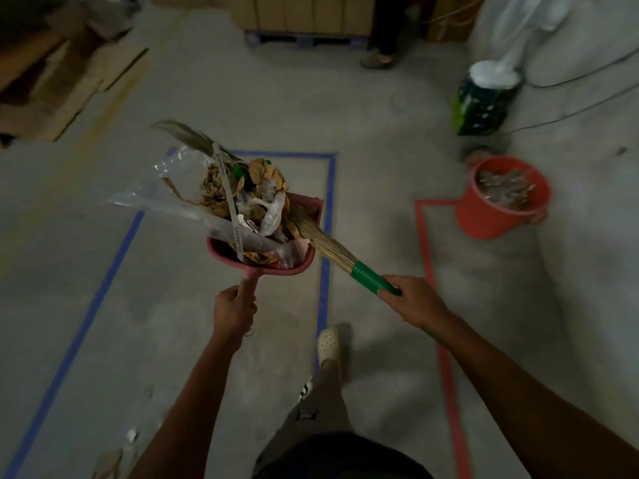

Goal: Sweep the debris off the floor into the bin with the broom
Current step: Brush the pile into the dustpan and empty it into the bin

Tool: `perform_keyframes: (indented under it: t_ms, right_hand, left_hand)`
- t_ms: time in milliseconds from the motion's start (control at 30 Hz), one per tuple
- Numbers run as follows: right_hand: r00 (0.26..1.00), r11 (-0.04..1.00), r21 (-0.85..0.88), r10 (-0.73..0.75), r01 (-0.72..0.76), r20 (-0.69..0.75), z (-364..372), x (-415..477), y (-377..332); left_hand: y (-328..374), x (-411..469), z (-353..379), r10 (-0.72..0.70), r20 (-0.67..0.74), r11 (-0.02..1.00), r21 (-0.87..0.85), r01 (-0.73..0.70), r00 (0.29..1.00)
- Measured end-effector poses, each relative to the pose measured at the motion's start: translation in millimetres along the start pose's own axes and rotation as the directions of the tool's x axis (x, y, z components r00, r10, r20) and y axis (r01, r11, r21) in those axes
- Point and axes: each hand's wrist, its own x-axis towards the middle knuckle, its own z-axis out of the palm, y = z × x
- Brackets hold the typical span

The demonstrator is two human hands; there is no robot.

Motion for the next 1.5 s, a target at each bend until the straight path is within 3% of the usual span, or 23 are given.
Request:
perform_keyframes:
  t_ms: [233, 467, 767, 933, 1133, 1367, 1500]
  right_hand:
    - [0.961, 0.983, 0.08, 0.179, -0.166, -0.21, -109, 69, 69]
    - [0.872, 0.933, 0.216, 0.349, -0.289, -0.342, -215, 124, 134]
    - [0.747, 0.832, 0.293, 0.554, -0.472, -0.369, -325, 164, 245]
    - [0.707, 0.784, 0.303, 0.62, -0.542, -0.339, -374, 191, 341]
    - [0.678, 0.705, 0.307, 0.706, -0.64, -0.207, -431, 217, 440]
    - [0.676, 0.678, 0.212, 0.731, -0.704, -0.094, -477, 266, 523]
    - [0.654, 0.646, 0.185, 0.756, -0.74, -0.021, -487, 309, 568]
  left_hand:
    - [91, 107, 168, 0.112, 0.242, 0.987, 0.082, -0.135, 0.964]
    - [182, 182, 348, 0.172, 0.448, 0.951, 0.157, -0.266, 0.877]
    - [242, 229, 576, 0.045, 0.639, 0.93, 0.254, -0.265, 0.768]
    - [239, 238, 708, -0.06, 0.671, 0.904, 0.35, -0.245, 0.739]
    - [221, 242, 837, -0.238, 0.629, 0.852, 0.501, -0.152, 0.74]
    - [194, 271, 945, -0.418, 0.544, 0.769, 0.638, -0.035, 0.727]
    - [178, 304, 995, -0.555, 0.49, 0.677, 0.736, 0.023, 0.672]
